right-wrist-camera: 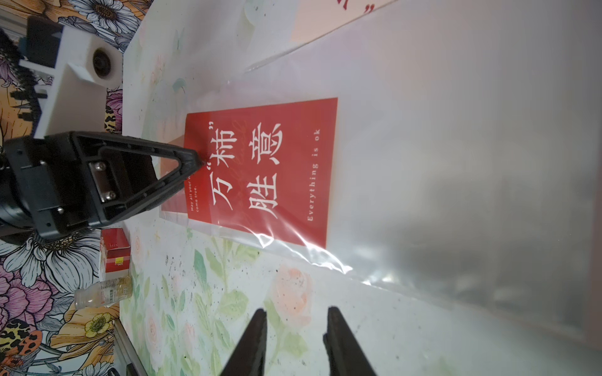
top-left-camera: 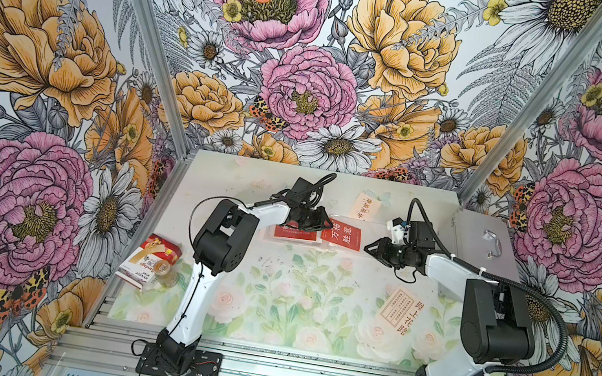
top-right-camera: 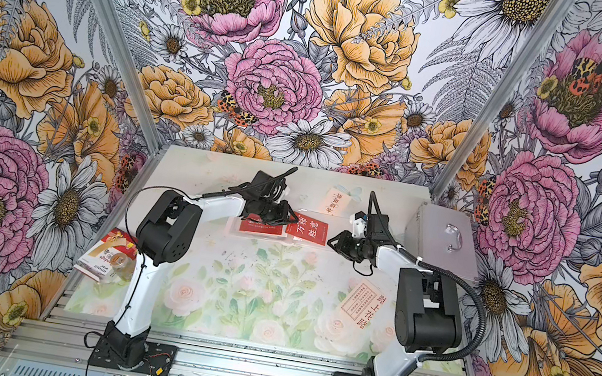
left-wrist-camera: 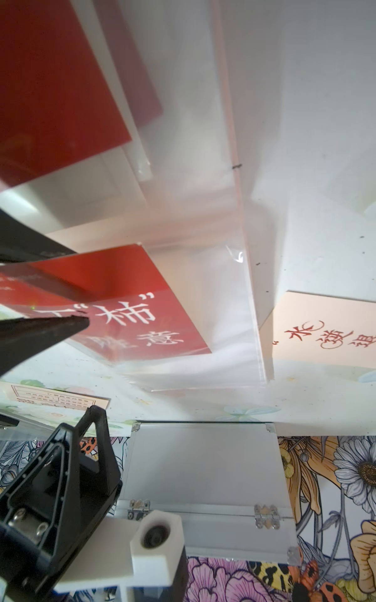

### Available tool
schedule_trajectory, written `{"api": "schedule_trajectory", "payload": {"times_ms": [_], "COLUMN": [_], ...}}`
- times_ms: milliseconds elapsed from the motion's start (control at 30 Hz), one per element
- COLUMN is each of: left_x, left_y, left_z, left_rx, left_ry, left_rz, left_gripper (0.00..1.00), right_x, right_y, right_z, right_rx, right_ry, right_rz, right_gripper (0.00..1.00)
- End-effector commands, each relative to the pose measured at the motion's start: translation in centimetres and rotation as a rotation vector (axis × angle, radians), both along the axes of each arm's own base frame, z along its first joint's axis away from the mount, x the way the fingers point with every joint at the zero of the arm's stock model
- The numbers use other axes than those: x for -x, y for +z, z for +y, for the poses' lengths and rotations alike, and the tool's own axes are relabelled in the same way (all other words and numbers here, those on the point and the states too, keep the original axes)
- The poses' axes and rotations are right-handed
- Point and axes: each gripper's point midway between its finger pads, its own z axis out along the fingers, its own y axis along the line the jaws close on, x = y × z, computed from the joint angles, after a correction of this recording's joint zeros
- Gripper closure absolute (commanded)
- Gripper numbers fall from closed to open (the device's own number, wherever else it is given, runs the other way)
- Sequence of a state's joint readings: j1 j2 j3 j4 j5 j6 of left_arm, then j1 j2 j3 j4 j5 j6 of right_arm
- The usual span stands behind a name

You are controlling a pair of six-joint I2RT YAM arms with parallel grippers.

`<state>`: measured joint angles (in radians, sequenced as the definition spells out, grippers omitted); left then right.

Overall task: Place the photos into the photo albums
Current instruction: Insert the photo into the photo album.

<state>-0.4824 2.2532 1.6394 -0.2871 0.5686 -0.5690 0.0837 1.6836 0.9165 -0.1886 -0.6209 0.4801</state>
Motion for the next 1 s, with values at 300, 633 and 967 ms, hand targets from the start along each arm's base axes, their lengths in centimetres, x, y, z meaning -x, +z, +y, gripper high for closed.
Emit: {"api": "schedule_trajectory", "payload": {"times_ms": [300,633,967], "left_x": [0.3,0.4,0.6], "left_y": [-1.2,-0.9,-1.9], "left_z": [-1.4,-3.1,-3.6], "left_rx": [-0.038,-0.044,-0.053], "left_ry": [-0.009,-0.011,-0.013], "left_rz": [0.007,-0.001,0.022], "left_gripper": [0.66,0.66,0.66], "right_x": [-0.4,-0.4,-0.3], "right_y": [0.4,0.5,0.7], "right_z": [-0.3,-0.3,-0.4], "right_rx": [0.015,0.013,0.015], "right_ry": [-0.002,0.0,-0.002], "right_rz": [-0.039,-0.041,-0.045], "right_gripper": [0.67,0.67,0.67]}}
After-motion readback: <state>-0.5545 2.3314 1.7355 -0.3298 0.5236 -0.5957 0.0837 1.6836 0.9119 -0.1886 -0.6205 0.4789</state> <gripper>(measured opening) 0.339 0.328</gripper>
